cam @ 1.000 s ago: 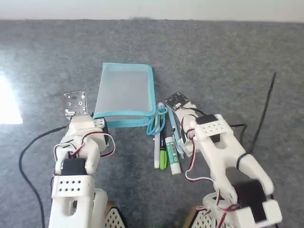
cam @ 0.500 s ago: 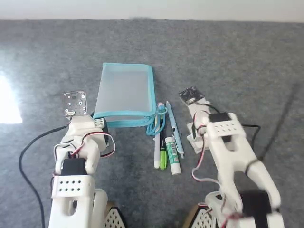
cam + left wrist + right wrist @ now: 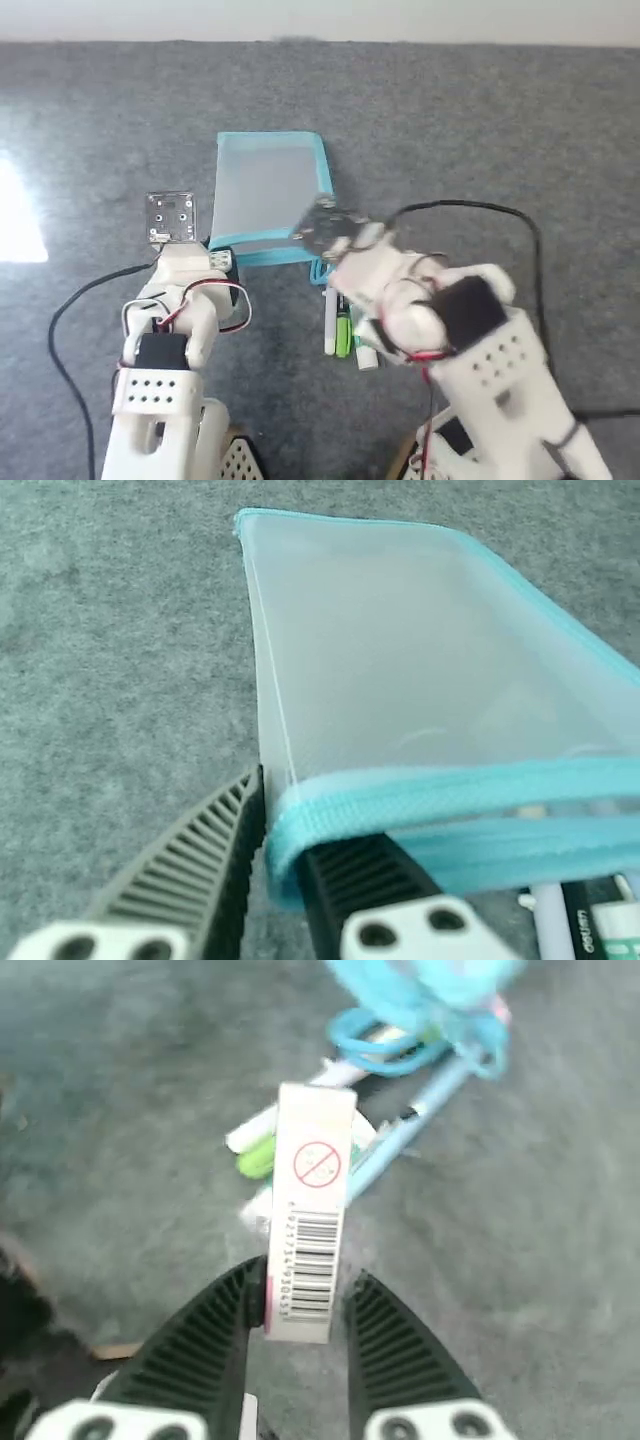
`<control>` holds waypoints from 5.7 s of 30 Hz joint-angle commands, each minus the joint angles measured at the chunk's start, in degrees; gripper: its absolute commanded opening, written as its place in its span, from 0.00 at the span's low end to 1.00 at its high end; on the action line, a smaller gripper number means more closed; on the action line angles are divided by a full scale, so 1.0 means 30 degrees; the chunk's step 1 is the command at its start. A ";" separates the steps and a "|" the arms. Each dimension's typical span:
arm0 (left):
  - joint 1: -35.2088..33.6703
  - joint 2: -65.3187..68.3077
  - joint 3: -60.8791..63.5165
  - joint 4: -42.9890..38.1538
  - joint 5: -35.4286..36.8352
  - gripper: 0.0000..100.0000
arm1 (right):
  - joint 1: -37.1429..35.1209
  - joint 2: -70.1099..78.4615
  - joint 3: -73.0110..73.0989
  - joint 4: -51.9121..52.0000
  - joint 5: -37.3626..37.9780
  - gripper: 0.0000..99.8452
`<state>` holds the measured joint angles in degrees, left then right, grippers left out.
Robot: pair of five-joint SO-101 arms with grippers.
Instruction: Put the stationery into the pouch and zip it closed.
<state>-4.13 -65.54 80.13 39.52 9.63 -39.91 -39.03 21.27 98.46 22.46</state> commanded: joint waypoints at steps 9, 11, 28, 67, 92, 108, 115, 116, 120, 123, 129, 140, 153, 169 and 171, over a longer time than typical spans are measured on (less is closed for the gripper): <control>0.0234 -0.0176 -0.0103 -0.0498 0.0264 0.01 | -0.0982 0.8601 -0.5158 -0.1568 -0.1172 0.01; 0.0264 -0.0176 -0.0103 -0.0498 0.0264 0.01 | -0.0982 0.9919 -0.6711 -0.1392 -0.1817 0.01; 0.0352 -0.0293 0.0190 -0.0469 -0.0381 0.01 | -0.0689 2.0000 -1.8960 0.1363 -0.4484 0.01; 0.0205 -0.0322 0.0190 -0.0527 -0.0440 0.01 | 0.2007 0.8103 -0.3751 -0.2212 -0.3429 0.15; -0.0586 -0.0205 0.0220 -0.0440 -0.0410 0.01 | 0.3766 1.2117 0.5656 -1.4110 -0.6388 0.15; -0.0469 -0.0205 0.0220 -0.0527 -0.0440 0.01 | 0.6725 1.0271 0.4366 -1.0212 -0.3897 0.01; -0.0469 -0.0264 0.0220 -0.0527 -0.0440 0.01 | 0.5934 0.2066 0.3546 -0.5319 -0.1055 0.01; -0.0469 -0.0264 0.0220 -0.0527 -0.0440 0.01 | 0.5260 0.0982 0.3048 -0.4527 -0.0879 0.01; -0.0469 -0.0264 0.0190 -0.0527 -0.0440 0.01 | 0.1187 -0.0161 0.0381 -0.2095 -0.1201 0.01; -0.0469 -0.0234 0.0190 -0.0498 -0.0440 0.01 | -0.0249 0.1744 -0.0703 -0.1187 -0.1231 0.01; -0.0586 -0.0264 0.0190 -0.0498 -0.0440 0.01 | 0.1714 0.4117 -0.2139 -0.0689 -0.1612 0.01; -0.0469 -0.0293 0.0190 -0.0527 -0.0440 0.01 | 0.4908 0.0015 -0.5304 0.1538 -0.0762 0.01; -0.0469 -0.0176 -0.0249 -0.1201 -0.0322 0.01 | 0.1949 -0.0366 -0.5245 0.1538 -0.0147 0.01; -0.0469 -0.0176 -0.0278 -0.1201 -0.0293 0.01 | -0.1978 -0.1773 -0.2374 0.1187 -0.0498 0.01; -0.0469 -0.0176 -0.0278 -0.1172 -0.0293 0.01 | -0.1685 -0.1451 -0.2374 0.0513 -0.0733 0.01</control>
<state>-5.54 -65.63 81.01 37.67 8.84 -44.84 -45.19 14.51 100.57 21.23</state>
